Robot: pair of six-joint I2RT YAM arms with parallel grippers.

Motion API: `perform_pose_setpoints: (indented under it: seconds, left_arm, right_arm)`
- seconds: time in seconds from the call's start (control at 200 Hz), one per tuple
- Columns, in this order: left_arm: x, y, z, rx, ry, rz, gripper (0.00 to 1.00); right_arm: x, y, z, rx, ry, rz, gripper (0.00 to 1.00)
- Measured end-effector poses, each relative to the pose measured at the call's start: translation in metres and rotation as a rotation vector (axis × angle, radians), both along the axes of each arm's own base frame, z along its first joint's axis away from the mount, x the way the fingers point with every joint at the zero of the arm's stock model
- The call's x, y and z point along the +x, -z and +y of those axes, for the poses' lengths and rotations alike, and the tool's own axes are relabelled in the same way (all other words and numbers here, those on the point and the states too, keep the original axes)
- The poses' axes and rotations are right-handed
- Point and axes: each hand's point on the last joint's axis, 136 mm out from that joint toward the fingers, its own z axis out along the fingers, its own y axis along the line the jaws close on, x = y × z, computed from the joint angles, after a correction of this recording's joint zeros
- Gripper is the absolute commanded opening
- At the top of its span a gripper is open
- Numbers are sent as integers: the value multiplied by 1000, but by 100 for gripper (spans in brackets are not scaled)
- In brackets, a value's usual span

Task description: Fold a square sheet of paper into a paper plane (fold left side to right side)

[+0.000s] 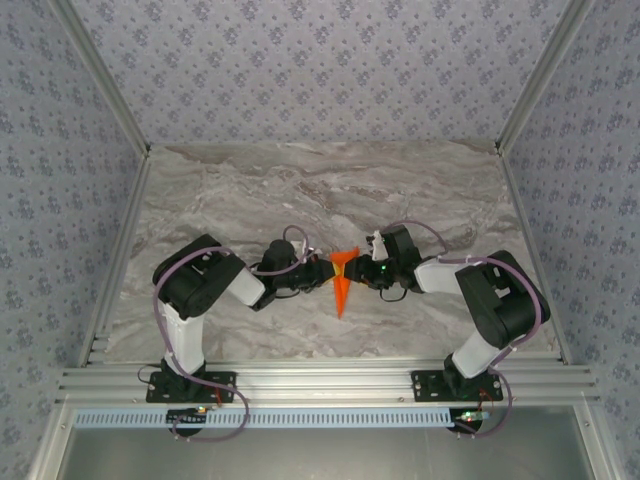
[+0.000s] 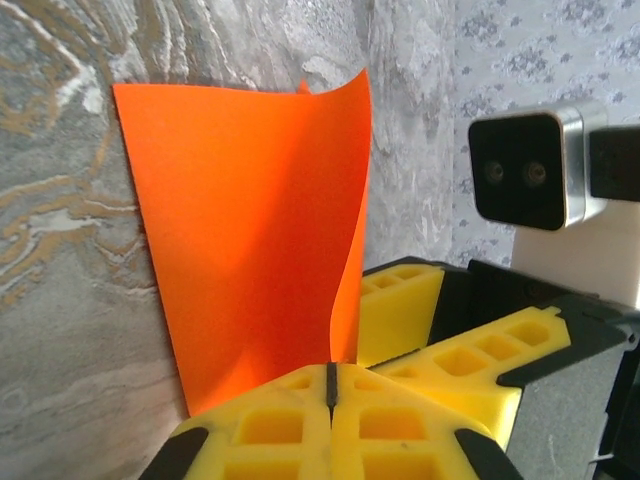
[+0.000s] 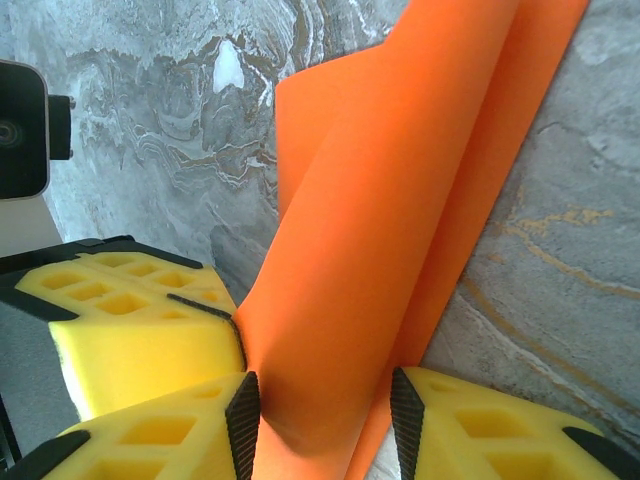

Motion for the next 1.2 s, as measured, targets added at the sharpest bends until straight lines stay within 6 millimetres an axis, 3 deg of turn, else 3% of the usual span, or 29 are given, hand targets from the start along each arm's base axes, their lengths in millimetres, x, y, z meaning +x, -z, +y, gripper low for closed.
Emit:
perform_pose_setpoints:
  seconds: [0.215,0.375,0.495,0.804,1.204]
  left_arm:
    - [2,2,1,19,7,-20,0]
    - [3,5,3,33,10,-28,0]
    - [3,7,4,42,12,-28,0]
    - [2,9,4,52,15,-26,0]
    - [2,9,4,54,17,-33,0]
  right_arm:
    - [4,-7,-8,7,18,-9,49]
    - [18,-29,-24,41,68,-60,64]
    - [23,-32,-29,45,91,-57,75]
    - [39,-41,-21,49,100,-48,95]
    - [44,-27,-1,19,63,-3,100]
